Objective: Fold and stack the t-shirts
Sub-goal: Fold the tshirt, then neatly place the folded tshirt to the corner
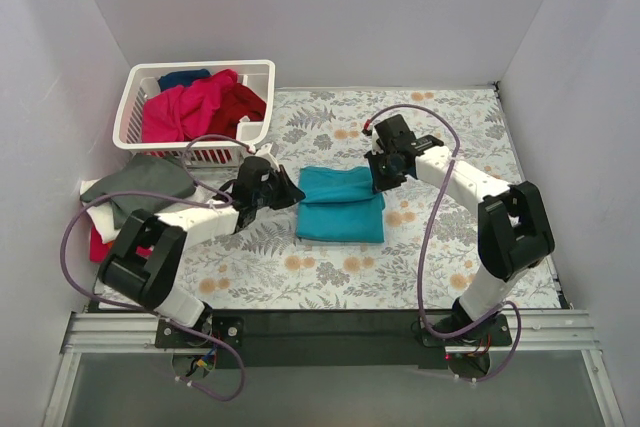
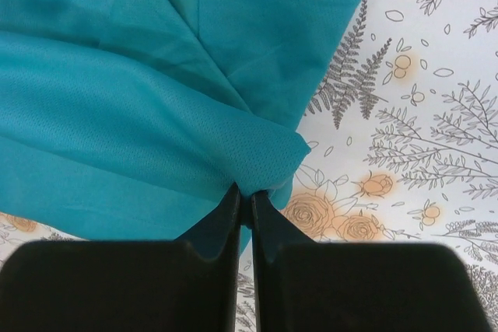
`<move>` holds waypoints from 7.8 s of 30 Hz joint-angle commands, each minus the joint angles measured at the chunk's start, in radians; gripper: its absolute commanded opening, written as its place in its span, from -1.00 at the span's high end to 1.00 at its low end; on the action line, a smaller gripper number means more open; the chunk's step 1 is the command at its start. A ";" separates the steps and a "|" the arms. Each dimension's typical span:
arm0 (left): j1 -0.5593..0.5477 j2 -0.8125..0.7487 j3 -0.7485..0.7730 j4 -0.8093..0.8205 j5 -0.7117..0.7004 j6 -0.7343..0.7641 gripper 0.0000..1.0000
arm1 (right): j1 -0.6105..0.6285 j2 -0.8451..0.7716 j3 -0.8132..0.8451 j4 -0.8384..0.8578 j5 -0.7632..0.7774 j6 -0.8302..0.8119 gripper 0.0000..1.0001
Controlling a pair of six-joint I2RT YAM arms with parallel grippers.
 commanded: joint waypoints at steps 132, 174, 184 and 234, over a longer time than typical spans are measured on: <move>-0.068 0.021 0.197 -0.433 -0.288 0.189 1.00 | 0.000 -0.179 -0.064 0.303 0.023 0.040 -0.25; 0.727 -0.319 0.674 -1.010 -0.435 0.424 1.00 | -0.200 -0.295 -0.070 0.487 -0.409 0.046 -0.44; 0.828 -0.307 0.579 -1.015 -0.535 0.371 1.00 | -0.201 -0.312 -0.073 0.490 -0.437 0.046 -0.44; 0.908 -0.814 0.385 -0.714 0.135 0.230 -0.67 | -0.210 -0.607 -0.271 0.328 -0.224 -0.008 -0.57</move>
